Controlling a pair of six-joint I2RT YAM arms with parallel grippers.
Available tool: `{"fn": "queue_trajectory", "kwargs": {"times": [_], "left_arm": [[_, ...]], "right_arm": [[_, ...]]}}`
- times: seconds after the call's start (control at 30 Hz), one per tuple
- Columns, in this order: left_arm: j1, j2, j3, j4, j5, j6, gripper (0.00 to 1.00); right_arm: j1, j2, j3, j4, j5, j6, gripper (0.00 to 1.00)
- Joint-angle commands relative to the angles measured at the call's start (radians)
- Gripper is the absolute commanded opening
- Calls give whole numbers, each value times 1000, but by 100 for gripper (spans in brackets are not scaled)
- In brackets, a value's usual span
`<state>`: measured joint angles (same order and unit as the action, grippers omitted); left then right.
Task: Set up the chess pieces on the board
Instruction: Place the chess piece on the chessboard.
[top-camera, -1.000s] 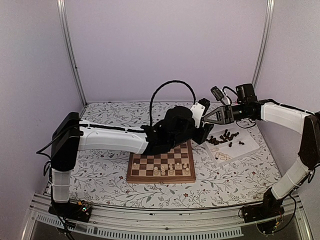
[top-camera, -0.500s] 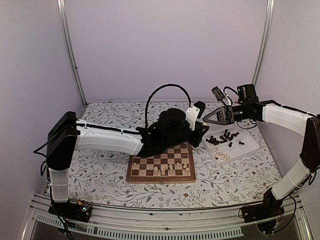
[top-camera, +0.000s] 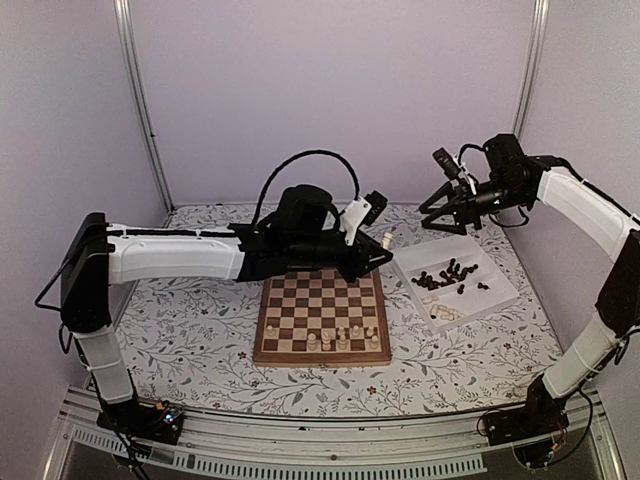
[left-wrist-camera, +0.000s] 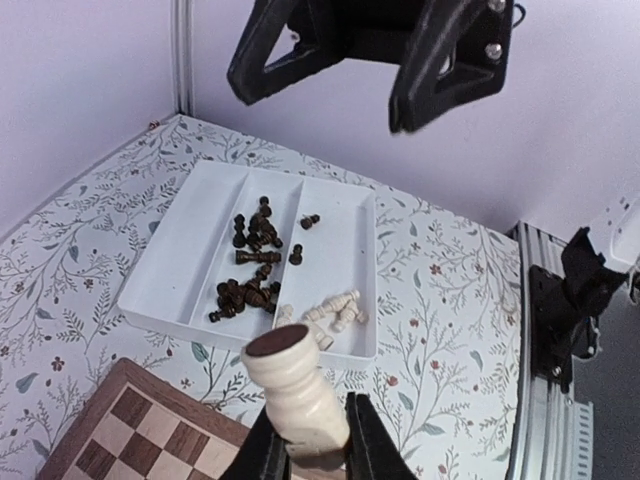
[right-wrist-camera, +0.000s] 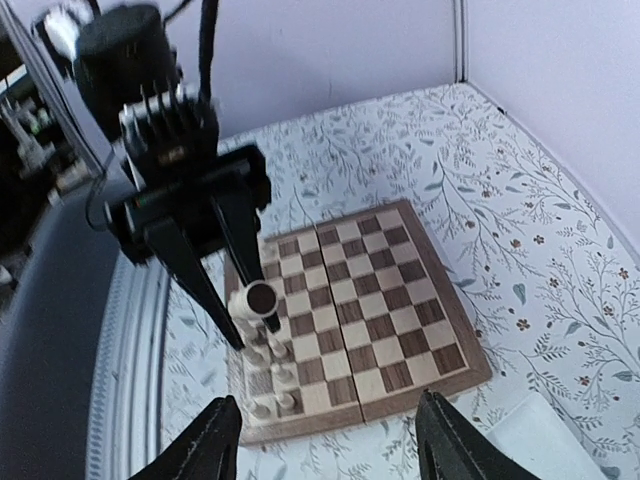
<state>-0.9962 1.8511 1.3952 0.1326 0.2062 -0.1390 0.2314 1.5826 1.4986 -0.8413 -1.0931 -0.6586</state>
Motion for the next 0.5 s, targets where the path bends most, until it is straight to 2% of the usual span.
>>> {"fn": "queue_trajectory", "kwargs": {"times": [0.0, 0.17, 0.47], "left_arm": [[22, -28, 47, -258, 202, 82, 18], [44, -30, 81, -348, 313, 85, 18], [50, 19, 156, -427, 449, 65, 19]], "right_arm": [[156, -47, -63, -179, 383, -476, 63], [352, -161, -149, -33, 711, -529, 62], [520, -132, -110, 18, 936, -538, 51]]}}
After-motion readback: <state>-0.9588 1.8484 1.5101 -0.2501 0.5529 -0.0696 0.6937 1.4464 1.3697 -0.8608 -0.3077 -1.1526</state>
